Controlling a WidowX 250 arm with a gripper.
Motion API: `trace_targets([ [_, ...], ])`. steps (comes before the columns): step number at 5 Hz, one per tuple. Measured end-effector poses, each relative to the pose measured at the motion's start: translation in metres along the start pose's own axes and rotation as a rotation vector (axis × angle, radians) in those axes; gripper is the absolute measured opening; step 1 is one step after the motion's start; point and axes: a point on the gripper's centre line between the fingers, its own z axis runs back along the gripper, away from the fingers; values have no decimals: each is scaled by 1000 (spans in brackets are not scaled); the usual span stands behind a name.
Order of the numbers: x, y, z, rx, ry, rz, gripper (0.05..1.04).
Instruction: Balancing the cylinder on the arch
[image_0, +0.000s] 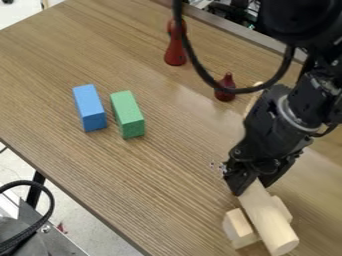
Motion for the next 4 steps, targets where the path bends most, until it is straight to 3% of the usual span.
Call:
trace_targets([
  [2, -1, -10, -2, 7, -17, 92, 592],
  [3, 1, -11, 2, 24, -33, 164, 893],
  [4, 3, -17, 7, 15, -47, 185, 1005],
])
